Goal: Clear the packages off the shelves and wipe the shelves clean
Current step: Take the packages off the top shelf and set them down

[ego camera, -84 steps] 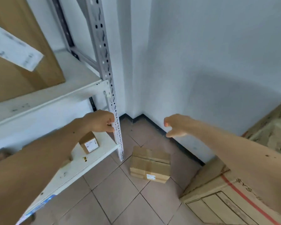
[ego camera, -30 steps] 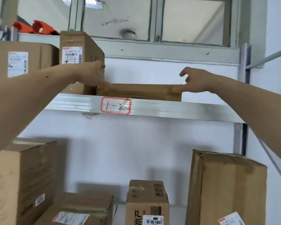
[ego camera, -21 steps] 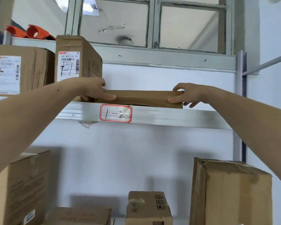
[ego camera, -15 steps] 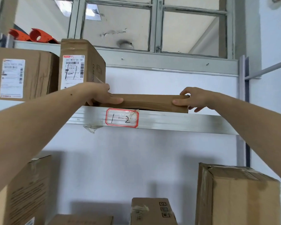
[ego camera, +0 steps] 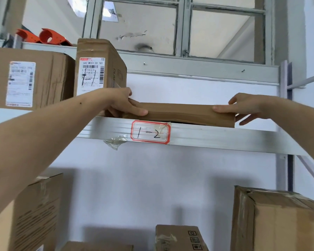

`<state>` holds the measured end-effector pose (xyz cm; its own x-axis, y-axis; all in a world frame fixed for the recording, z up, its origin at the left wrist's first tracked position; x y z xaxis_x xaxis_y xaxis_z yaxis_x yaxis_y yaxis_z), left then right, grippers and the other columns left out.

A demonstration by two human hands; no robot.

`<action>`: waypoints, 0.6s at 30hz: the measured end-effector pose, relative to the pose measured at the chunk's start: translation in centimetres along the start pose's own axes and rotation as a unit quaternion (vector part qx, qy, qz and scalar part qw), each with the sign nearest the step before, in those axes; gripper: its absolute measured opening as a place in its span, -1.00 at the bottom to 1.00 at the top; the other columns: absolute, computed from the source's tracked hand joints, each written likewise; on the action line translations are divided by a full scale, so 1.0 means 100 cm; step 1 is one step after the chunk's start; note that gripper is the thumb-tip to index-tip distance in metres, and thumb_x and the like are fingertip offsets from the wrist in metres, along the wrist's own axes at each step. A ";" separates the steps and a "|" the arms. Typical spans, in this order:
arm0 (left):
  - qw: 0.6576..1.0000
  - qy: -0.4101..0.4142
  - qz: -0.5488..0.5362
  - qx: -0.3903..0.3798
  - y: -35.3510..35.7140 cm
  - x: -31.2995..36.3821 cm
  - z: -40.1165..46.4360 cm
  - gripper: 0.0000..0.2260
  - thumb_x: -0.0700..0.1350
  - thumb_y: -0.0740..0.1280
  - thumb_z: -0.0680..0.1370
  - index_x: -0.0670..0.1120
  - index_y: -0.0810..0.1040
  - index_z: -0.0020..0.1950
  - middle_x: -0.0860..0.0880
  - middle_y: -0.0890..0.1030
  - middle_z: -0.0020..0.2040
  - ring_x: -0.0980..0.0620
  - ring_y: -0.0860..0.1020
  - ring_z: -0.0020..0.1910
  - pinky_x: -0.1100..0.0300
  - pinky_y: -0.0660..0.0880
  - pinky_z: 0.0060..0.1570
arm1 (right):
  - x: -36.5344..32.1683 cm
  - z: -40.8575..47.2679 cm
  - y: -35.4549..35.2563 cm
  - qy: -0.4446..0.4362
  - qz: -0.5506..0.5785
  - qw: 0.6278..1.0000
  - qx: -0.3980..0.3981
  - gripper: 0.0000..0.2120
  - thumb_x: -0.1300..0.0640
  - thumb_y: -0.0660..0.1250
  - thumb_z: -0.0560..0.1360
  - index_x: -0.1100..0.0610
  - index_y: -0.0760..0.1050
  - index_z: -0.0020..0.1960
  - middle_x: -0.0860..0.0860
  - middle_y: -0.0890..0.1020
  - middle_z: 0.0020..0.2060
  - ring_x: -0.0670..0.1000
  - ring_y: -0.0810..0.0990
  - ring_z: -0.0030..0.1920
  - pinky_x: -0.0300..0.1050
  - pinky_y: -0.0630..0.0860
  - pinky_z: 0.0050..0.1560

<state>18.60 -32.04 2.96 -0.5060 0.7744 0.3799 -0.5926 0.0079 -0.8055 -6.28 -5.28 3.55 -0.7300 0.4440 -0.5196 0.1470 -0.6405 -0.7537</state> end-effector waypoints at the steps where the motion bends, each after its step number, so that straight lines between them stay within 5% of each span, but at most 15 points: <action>1: 1.000 -0.001 -0.003 -0.004 -0.001 0.001 -0.001 -0.10 0.36 0.48 0.23 -0.08 0.33 0.41 -0.04 0.42 0.28 -0.01 0.56 0.02 0.11 0.55 0.02 | 0.001 0.001 -0.001 0.019 0.029 0.999 -0.002 -0.02 -0.51 0.49 0.03 0.23 0.54 0.14 0.09 0.64 0.04 0.07 0.67 0.00 0.02 0.63 0.05; 4: 0.995 -0.021 -0.090 -0.047 0.001 -0.001 0.003 -0.36 0.26 0.53 0.23 -0.05 0.56 0.18 -0.01 0.53 0.11 0.07 0.54 -0.03 0.21 0.56 -0.15 | 0.001 0.007 0.003 0.068 0.076 0.995 0.002 -0.07 -0.48 0.41 0.16 0.25 0.49 0.21 0.16 0.62 0.05 0.13 0.67 -0.03 0.01 0.61 0.11; 8: 0.987 -0.028 -0.140 -0.078 0.009 -0.006 0.007 -0.24 0.29 0.61 -0.05 0.05 0.67 0.10 -0.02 0.60 0.13 0.05 0.56 0.05 0.20 0.55 -0.09 | -0.001 0.015 0.012 0.090 0.104 0.990 0.018 -0.35 -0.36 0.34 0.45 0.20 0.52 0.19 0.12 0.61 -0.06 0.10 0.63 -0.18 -0.05 0.60 -0.12; 11: 0.986 -0.010 -0.156 -0.066 0.007 -0.010 0.009 -0.11 0.35 0.60 -0.28 0.05 0.71 0.01 -0.04 0.64 0.10 0.00 0.59 0.09 0.17 0.59 -0.05 | -0.003 0.015 0.013 0.090 0.106 0.990 0.023 -0.44 -0.31 0.37 0.46 0.16 0.56 0.16 0.12 0.61 -0.01 0.14 0.65 -0.16 0.02 0.63 0.00; 16: 0.982 0.010 -0.181 -0.045 0.004 -0.006 0.002 -0.15 0.34 0.61 -0.28 -0.07 0.69 -0.10 -0.04 0.60 -0.14 0.02 0.59 -0.12 0.21 0.58 -0.25 | -0.007 0.004 0.005 0.080 0.140 0.985 0.060 -0.53 -0.26 0.39 0.48 0.17 0.54 0.05 0.10 0.63 -0.07 0.14 0.69 -0.19 -0.02 0.65 -0.11; 18: 0.981 0.018 -0.191 -0.035 0.002 -0.002 -0.004 -0.27 0.30 0.64 -0.18 -0.09 0.66 -0.16 -0.07 0.55 -0.20 -0.01 0.57 -0.23 0.22 0.56 -0.33 | -0.006 0.000 -0.001 0.079 0.143 0.983 0.079 -0.49 -0.28 0.40 0.46 0.17 0.53 0.06 0.10 0.62 -0.08 0.15 0.68 -0.15 0.03 0.64 0.00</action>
<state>18.81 -31.94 2.53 -0.2326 0.7280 0.6449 -0.6897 0.3440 -0.6371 -5.86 -5.48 3.89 -0.5595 0.3151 -0.7666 0.2169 -0.8370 -0.5024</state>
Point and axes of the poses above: each hand's wrist, its own z-axis towards the middle knuckle, its own y-axis out of the palm, x = y × z, the point moved 1 cm from there along z, towards the middle knuckle
